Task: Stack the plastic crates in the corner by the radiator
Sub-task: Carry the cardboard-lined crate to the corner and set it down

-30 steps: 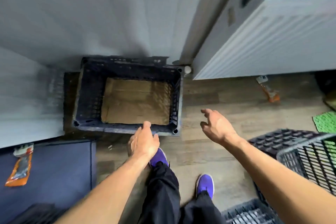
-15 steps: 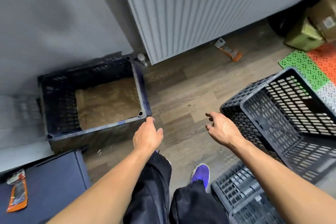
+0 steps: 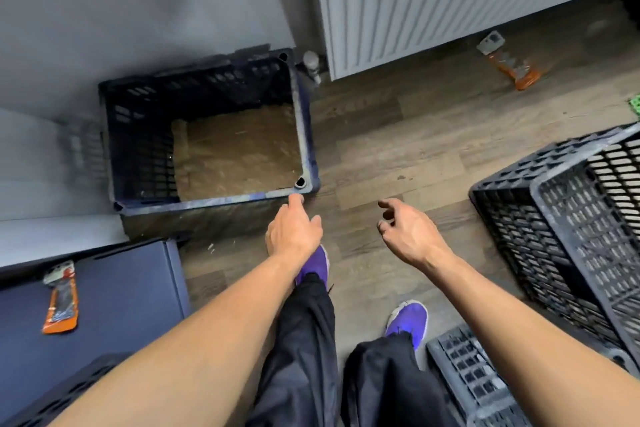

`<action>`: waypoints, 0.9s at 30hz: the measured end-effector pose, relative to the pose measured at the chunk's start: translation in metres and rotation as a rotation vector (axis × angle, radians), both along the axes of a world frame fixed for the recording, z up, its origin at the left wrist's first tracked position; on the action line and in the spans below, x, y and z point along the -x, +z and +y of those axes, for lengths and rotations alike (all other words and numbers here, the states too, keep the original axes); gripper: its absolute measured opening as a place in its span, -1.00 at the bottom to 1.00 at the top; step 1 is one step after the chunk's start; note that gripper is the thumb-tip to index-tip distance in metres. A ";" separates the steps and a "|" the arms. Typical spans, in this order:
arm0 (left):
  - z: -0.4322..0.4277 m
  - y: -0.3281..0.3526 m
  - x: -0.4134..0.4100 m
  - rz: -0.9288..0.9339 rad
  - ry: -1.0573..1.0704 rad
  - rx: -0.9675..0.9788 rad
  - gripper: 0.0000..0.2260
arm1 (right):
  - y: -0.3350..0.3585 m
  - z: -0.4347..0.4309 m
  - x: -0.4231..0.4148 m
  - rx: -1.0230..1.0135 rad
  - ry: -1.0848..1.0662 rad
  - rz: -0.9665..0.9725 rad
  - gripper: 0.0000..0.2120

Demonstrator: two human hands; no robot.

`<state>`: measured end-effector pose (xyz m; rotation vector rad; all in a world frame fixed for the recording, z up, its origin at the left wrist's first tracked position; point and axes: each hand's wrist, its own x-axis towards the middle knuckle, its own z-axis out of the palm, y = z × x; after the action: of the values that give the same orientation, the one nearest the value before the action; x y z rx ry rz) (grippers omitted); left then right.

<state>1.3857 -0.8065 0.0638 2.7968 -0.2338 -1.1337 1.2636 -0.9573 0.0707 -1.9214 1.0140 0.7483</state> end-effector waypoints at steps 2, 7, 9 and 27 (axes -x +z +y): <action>0.010 -0.016 -0.013 0.009 -0.006 -0.010 -0.57 | -0.016 0.014 -0.021 -0.019 0.029 0.010 -0.51; 0.025 -0.052 -0.039 0.032 -0.054 -0.031 -0.46 | -0.053 0.043 -0.068 -0.069 0.016 0.013 -0.51; 0.027 -0.069 -0.049 0.070 -0.058 -0.025 -0.41 | -0.068 0.051 -0.084 -0.091 -0.012 0.019 -0.48; -0.011 -0.092 -0.085 0.171 -0.023 0.211 -0.53 | -0.096 0.043 -0.173 -0.197 -0.418 -0.052 -0.72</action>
<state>1.4703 -0.8172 -0.0286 2.5054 -0.3483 -1.2642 1.4368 -0.9139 -0.0257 -1.4864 1.2103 0.5307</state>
